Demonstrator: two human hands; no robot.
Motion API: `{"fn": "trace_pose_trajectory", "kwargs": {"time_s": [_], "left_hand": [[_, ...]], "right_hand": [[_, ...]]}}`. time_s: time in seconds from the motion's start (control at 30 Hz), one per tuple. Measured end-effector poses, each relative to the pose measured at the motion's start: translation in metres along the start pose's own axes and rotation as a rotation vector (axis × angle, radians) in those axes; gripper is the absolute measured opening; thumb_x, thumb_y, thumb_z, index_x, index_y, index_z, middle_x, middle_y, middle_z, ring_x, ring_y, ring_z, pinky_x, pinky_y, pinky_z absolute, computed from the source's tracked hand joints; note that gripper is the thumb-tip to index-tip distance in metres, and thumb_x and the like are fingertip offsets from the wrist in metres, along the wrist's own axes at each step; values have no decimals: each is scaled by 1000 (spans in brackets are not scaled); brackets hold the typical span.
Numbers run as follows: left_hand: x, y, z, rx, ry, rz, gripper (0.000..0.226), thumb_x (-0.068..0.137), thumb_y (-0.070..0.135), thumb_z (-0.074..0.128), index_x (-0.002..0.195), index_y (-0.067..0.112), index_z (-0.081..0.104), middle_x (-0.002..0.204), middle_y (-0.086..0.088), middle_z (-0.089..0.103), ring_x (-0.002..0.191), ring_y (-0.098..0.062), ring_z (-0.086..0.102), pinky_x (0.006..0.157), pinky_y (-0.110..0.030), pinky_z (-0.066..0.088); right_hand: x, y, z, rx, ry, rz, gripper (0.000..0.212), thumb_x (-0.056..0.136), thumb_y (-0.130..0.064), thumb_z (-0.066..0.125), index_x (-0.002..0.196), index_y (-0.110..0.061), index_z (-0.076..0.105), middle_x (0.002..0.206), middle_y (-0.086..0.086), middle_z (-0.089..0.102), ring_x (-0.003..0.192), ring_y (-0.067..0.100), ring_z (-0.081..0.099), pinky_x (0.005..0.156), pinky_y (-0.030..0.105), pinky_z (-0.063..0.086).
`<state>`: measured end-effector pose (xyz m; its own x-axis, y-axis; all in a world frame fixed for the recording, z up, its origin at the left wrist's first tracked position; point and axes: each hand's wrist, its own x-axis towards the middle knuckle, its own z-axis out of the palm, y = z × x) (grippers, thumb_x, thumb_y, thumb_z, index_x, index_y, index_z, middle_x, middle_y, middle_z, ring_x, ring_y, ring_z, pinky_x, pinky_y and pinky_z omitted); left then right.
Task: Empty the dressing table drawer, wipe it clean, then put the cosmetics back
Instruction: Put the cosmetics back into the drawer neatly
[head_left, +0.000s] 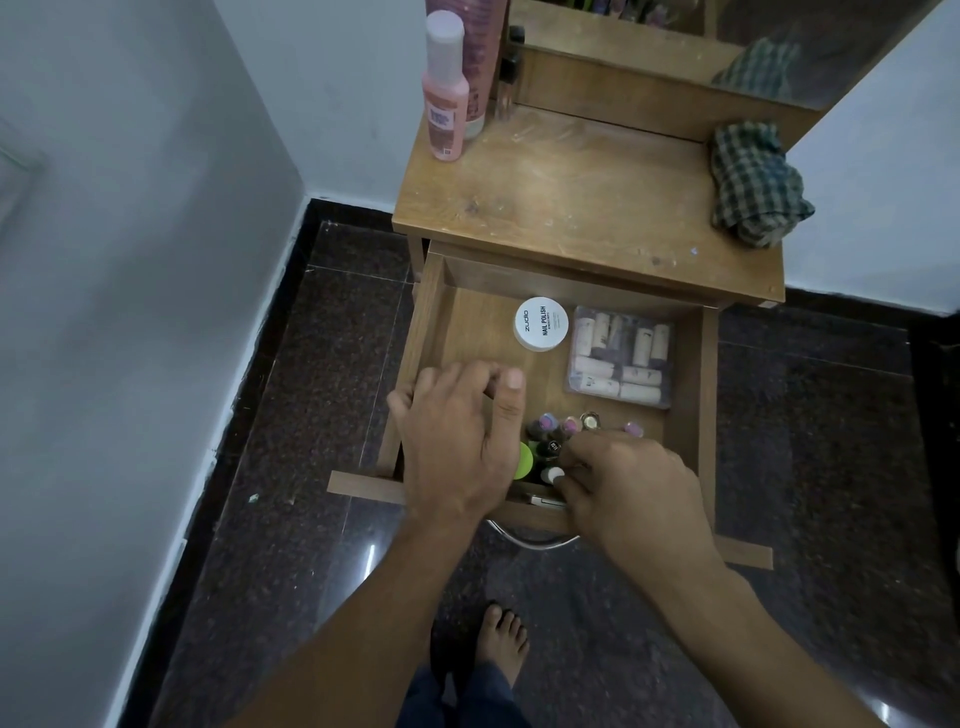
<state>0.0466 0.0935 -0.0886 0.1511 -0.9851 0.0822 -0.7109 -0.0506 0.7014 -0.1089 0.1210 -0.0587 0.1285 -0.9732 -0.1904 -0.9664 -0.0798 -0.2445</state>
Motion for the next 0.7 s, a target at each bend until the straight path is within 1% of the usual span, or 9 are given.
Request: {"fn": "trace_pose_trajectory", "kwargs": {"time_s": [0.1, 0.17, 0.27, 0.37, 0.4, 0.47, 0.57, 0.63, 0.7], "left_hand": [[-1, 0, 0, -18, 4, -4, 78, 98, 68, 2, 94, 26, 68, 85, 20, 57, 87, -7, 48, 92, -40, 30], [0, 0, 0, -16, 9, -7, 76, 99, 67, 4, 94, 26, 68, 84, 20, 54, 86, -7, 48, 92, -41, 32], [-2, -2, 1, -25, 24, -2, 71, 100, 65, 7, 93, 27, 66, 81, 22, 49, 84, -6, 46, 91, -43, 33], [-1, -2, 1, -11, 25, -6, 70, 100, 65, 6, 95, 31, 66, 83, 23, 52, 85, -5, 47, 90, -43, 34], [0, -2, 1, -2, 24, -10, 70, 100, 65, 6, 95, 31, 67, 85, 24, 54, 87, -4, 47, 91, -43, 35], [0, -2, 1, 5, 29, -15, 69, 101, 64, 7, 96, 32, 67, 87, 24, 56, 88, -3, 48, 92, -45, 36], [1, -1, 0, -11, 46, -19, 67, 102, 64, 9, 95, 32, 67, 89, 23, 61, 89, -3, 50, 92, -44, 36], [2, -1, 0, -21, 46, -25, 67, 101, 65, 10, 94, 32, 68, 90, 22, 64, 90, -3, 51, 93, -44, 36], [3, -2, 0, -26, 44, -32, 67, 101, 66, 9, 96, 33, 68, 90, 22, 64, 91, 0, 50, 95, -43, 35]], "right_hand": [[-2, 2, -18, 51, 77, 18, 16, 76, -31, 85, 82, -28, 71, 74, -9, 67, 67, 21, 65, 58, 34, 54], [4, 6, -36, 140, 135, 18, 12, 78, -32, 85, 84, -29, 74, 74, -11, 68, 64, 13, 62, 58, 34, 55], [30, 5, -66, 268, 291, 31, 9, 83, -29, 81, 91, -27, 77, 79, -16, 67, 65, 3, 59, 63, 28, 53], [79, -17, -92, 403, 432, 13, 17, 87, -27, 77, 103, -26, 78, 84, -20, 69, 70, -1, 63, 73, 24, 55], [98, -28, -98, 432, 460, 1, 18, 87, -28, 75, 105, -26, 77, 82, -19, 68, 70, 1, 64, 74, 23, 54], [137, -52, -105, 436, 494, -21, 21, 87, -31, 71, 108, -29, 76, 80, -17, 69, 75, 6, 65, 75, 27, 52], [189, -87, -109, 360, 522, -130, 21, 88, -32, 63, 107, -27, 73, 82, -11, 69, 79, 13, 64, 69, 30, 50], [215, -107, -112, 291, 532, -174, 17, 90, -34, 60, 101, -24, 69, 87, -7, 68, 81, 17, 64, 67, 31, 50], [232, -121, -113, 218, 546, -171, 19, 91, -33, 60, 105, -23, 67, 98, -4, 68, 89, 18, 64, 72, 33, 52]]}}
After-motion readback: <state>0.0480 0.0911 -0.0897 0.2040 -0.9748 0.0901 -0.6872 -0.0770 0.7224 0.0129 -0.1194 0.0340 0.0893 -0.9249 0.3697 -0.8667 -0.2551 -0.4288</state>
